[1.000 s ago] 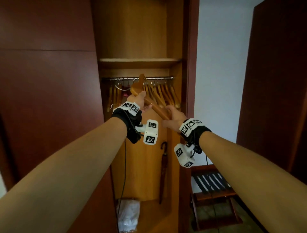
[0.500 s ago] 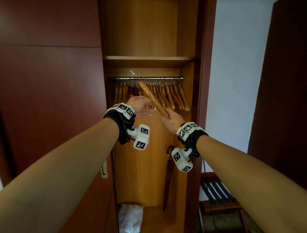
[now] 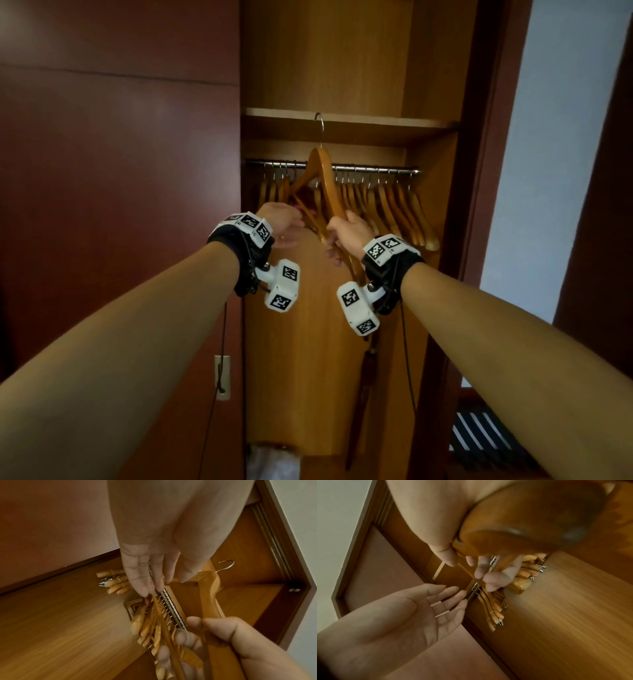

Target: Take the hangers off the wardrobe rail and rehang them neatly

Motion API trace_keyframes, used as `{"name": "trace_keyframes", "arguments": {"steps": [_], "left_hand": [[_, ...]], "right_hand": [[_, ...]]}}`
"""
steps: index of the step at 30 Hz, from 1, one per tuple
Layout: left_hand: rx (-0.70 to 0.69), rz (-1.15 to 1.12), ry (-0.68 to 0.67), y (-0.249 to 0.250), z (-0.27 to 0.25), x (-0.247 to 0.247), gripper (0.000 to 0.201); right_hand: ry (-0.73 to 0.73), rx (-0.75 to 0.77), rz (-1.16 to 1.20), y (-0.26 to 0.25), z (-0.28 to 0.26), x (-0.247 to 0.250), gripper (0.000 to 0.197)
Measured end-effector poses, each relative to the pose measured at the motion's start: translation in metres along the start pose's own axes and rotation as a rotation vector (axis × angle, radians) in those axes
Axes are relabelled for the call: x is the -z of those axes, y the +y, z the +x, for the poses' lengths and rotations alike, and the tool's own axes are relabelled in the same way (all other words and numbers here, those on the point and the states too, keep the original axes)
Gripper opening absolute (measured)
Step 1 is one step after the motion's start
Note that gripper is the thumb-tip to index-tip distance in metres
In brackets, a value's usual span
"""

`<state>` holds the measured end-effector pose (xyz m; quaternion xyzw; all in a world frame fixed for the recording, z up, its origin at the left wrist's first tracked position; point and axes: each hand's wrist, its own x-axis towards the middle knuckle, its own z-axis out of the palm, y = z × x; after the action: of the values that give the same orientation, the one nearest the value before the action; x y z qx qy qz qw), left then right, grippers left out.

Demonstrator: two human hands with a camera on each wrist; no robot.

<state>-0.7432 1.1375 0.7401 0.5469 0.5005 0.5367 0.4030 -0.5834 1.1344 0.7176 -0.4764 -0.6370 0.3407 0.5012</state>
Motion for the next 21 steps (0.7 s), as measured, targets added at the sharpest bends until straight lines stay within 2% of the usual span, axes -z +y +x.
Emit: {"name": "trace_keyframes", "arguments": {"steps": [3,5,8,12,17,21], "left_hand": [[-0.005,0.049,0.012,-0.002,0.032,0.012,0.007],[-0.016,0.090,0.028,-0.005,0.051,0.019,0.009],[-0.080,0.208,0.086,-0.012,0.075,0.029,0.005],[-0.090,0.247,0.123,-0.018,0.098,0.037,0.005],[-0.040,0.181,0.124,-0.014,0.123,0.042,0.018],[-0.020,0.193,0.098,-0.010,0.140,0.045,0.033]], "right_hand": [[0.012,0.003,0.016,0.001,0.031,-0.020,0.006],[0.005,0.016,0.037,0.002,0.047,-0.030,0.002],[-0.013,0.034,0.048,0.004,0.067,-0.045,0.002],[-0.046,0.031,0.062,0.002,0.089,-0.065,0.004],[-0.092,-0.005,0.077,-0.007,0.120,-0.084,0.011],[-0.137,-0.041,0.092,-0.010,0.146,-0.099,0.029]]}}
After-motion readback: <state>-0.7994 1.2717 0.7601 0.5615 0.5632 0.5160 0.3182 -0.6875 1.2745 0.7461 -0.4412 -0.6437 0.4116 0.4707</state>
